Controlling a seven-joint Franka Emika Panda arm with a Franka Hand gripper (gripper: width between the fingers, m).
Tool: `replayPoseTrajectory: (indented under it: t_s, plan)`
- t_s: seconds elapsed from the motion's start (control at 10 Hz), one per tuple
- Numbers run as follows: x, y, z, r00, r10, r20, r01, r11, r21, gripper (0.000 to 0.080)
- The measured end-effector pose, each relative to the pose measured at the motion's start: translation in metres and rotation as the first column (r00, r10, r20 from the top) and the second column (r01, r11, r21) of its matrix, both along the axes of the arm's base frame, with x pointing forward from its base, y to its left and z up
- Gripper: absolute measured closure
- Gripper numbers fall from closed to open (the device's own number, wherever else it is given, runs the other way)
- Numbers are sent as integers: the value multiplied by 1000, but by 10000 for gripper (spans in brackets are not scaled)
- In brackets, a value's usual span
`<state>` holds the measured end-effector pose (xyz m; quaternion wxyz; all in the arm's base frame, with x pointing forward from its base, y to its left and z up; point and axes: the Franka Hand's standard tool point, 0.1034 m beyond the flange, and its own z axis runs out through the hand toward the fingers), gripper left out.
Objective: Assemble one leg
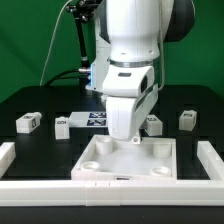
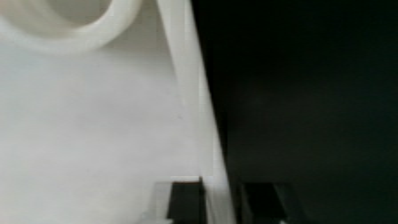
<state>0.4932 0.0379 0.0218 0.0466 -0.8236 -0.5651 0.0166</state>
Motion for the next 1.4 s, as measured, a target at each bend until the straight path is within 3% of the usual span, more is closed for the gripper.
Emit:
replayPoseTrajectory:
  t_s: [0.5,1.1,1.4]
  plan:
    - [1,0,0,998,70,5,-70,998,5,715]
    - [4,23,-6,979,205,9,-205,979,13,730]
    - [4,21,-6,979,201,9,-201,979,13,703]
